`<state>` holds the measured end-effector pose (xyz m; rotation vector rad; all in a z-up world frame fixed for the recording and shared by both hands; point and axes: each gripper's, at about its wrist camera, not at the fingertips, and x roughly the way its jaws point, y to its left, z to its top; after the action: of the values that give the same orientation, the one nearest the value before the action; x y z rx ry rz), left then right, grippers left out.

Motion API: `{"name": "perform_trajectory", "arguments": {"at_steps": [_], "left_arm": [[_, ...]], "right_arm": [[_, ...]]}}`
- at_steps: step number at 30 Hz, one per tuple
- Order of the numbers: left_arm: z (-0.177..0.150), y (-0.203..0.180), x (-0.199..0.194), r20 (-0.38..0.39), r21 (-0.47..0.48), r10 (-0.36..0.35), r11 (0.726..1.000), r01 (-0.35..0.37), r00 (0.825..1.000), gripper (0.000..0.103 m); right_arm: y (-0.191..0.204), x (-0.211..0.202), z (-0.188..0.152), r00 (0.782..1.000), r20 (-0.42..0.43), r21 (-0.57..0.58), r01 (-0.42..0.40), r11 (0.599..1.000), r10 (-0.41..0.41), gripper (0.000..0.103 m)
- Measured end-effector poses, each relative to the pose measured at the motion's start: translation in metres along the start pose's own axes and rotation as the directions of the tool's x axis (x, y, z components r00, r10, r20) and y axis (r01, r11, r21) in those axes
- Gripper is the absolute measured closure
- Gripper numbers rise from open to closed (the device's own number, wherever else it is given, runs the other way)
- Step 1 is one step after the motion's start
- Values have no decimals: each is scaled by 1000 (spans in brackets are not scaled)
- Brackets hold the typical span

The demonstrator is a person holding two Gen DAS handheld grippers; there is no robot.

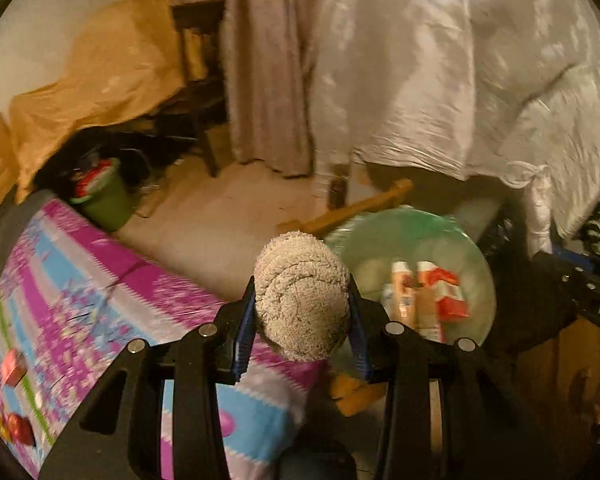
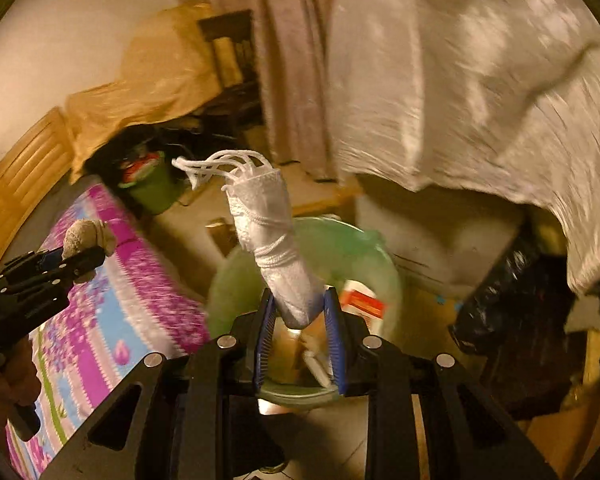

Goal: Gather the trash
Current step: 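Carry the knitted ball and white glove over the green bin with both tools, then open both tools over the green bin to drop ball and glove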

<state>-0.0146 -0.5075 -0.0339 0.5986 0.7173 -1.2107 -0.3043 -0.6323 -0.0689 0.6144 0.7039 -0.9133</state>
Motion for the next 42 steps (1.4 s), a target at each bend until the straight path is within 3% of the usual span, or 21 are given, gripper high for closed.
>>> {"name": "perform_trajectory", "arguments": {"at_steps": [11, 24, 27, 33, 37, 42], "left_arm": [[18, -79, 56, -97, 151, -89, 983, 103, 991, 64], [11, -88, 75, -148, 169, -129, 974, 154, 981, 64], [9, -89, 76, -136, 172, -113, 976, 136, 984, 64], [13, -86, 67, -40, 160, -22, 987, 28, 999, 64], [16, -81, 60, 6, 120, -10, 993, 9, 1000, 64], [16, -84, 57, 25, 137, -1, 991, -3, 1000, 64]], "right_arm": [[-47, 31, -5, 997, -65, 70, 38, 997, -33, 77], [-47, 52, -11, 994, -104, 63, 42, 997, -36, 77], [-47, 55, -10, 994, -103, 61, 47, 997, -40, 77], [-41, 58, -12, 993, -108, 45, 48, 998, -43, 77], [-39, 57, -12, 994, -101, 42, 49, 998, -44, 77], [-37, 54, -10, 995, -85, 37, 46, 998, -42, 77]]}}
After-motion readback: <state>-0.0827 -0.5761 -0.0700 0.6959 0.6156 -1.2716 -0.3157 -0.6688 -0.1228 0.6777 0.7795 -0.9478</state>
